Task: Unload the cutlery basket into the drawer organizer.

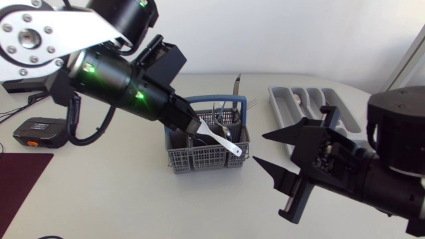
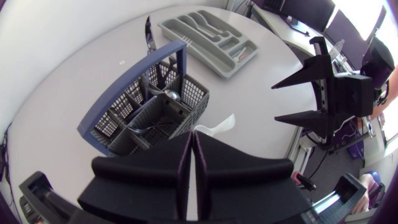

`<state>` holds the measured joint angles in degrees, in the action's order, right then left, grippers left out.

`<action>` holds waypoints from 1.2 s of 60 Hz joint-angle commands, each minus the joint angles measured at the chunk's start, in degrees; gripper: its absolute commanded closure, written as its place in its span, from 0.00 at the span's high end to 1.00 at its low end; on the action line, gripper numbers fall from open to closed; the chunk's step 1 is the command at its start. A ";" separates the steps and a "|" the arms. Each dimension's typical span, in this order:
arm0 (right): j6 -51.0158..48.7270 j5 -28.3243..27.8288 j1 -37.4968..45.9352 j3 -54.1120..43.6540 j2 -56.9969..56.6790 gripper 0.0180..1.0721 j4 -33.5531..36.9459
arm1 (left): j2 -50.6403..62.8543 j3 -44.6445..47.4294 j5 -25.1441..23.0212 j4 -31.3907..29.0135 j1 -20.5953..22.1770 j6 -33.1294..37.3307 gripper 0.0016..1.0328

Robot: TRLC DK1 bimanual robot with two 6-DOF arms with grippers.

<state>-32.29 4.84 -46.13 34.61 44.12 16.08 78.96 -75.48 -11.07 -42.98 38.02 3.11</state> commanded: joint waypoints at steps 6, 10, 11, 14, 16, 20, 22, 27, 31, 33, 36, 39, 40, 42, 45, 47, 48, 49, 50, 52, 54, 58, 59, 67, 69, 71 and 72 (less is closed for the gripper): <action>4.26 0.87 -2.91 3.09 5.45 0.54 -3.51 | 3.04 -1.77 -2.55 0.79 0.39 -1.44 0.03; 4.96 1.22 -3.62 3.97 8.26 0.54 -5.00 | 3.75 -2.12 -3.52 0.88 0.39 -1.53 0.03; 5.22 1.31 -3.70 4.24 9.14 0.54 -5.44 | 3.92 -2.21 -3.61 0.97 0.39 -1.62 0.03; 5.57 1.31 -3.88 4.59 10.99 0.53 -6.76 | 4.19 -2.39 -3.78 0.97 0.39 -1.71 0.03; 5.66 1.31 -4.06 4.68 12.13 0.53 -7.46 | 4.36 -2.48 -3.96 1.06 0.39 -1.71 0.03; 6.01 1.31 -4.14 5.12 14.50 0.53 -8.78 | 4.45 -2.56 -4.57 1.06 0.30 -1.80 0.03; 6.10 1.31 -4.23 5.29 15.47 0.52 -9.31 | 4.45 -2.56 -4.93 1.06 0.21 -1.88 0.03; 6.10 1.31 -4.41 5.47 17.32 0.48 -10.71 | 4.54 -2.65 -5.10 1.15 -0.05 -1.88 0.03; 6.45 1.31 -4.41 5.64 18.64 0.48 -11.59 | 4.54 -2.65 -5.28 1.15 -0.05 -1.88 0.03; 6.54 1.31 -4.41 5.91 19.43 0.47 -11.94 | 4.63 -2.56 -5.54 1.15 -0.05 -1.88 0.03; 6.54 1.31 -4.41 6.17 20.31 0.43 -12.47 | 4.63 -2.56 -5.63 1.15 -0.05 -1.88 0.03; 6.63 1.40 -4.41 6.26 21.01 0.42 -13.26 | 4.71 -2.48 -5.63 1.15 0.04 -1.88 0.03; 6.63 1.49 -4.41 6.26 21.27 0.42 -13.35 | 4.71 -2.48 -5.63 1.15 0.04 -1.97 0.03; 6.63 1.57 -4.41 6.52 21.80 0.40 -13.44 | 4.80 -2.48 -5.72 1.15 0.04 -1.97 0.03; 6.63 2.01 -4.41 6.70 22.50 0.35 -13.79 | 4.80 -2.48 -5.72 1.15 0.12 -1.97 0.03; 6.63 2.28 -4.41 6.70 22.85 0.34 -14.23 | 4.80 -2.39 -5.89 1.06 0.12 -1.97 0.03; 6.63 2.37 -4.41 6.70 23.03 0.32 -14.41 | 4.80 -2.39 -5.89 1.06 0.12 -2.06 0.03; 6.54 2.45 -4.41 6.70 23.21 0.30 -14.49 | 4.80 -2.39 -5.98 1.06 0.12 -2.06 0.03; 6.54 2.54 -4.41 6.70 23.29 0.28 -14.58 | 4.80 -2.39 -5.98 1.06 0.12 -2.06 0.03; 6.54 2.45 -4.41 6.70 23.47 0.26 -14.76 | 4.80 -2.30 -5.98 1.06 0.12 -2.06 0.03; 6.54 2.45 -4.41 6.61 23.47 0.26 -14.76 | 4.80 -2.30 -5.98 1.06 0.12 -2.15 0.03; 6.54 2.54 -4.41 6.61 23.73 0.22 -14.76 | 4.89 -2.12 -5.98 1.06 0.21 -2.15 0.03; 6.45 2.54 -4.41 6.61 23.82 0.20 -14.76 | 4.80 -2.12 -5.98 1.15 0.21 -2.15 0.03; 6.45 2.63 -4.23 6.26 24.17 0.12 -14.93 | 4.80 -1.86 -6.16 1.15 0.21 -2.24 0.03; 6.37 2.54 -4.23 6.17 24.17 0.12 -14.93 | 4.80 -1.77 -6.16 1.15 0.21 -2.15 0.03; 6.28 2.54 -4.14 6.17 24.17 0.12 -14.93 | 4.80 -1.69 -6.24 1.15 0.21 -2.15 0.03; 6.28 2.54 -4.14 6.08 24.17 0.12 -14.93 | 4.80 -1.69 -6.24 1.15 0.21 -2.15 0.03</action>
<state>-26.96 7.57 -50.15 40.18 67.33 1.48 82.89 -76.25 -16.47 -42.13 38.06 2.50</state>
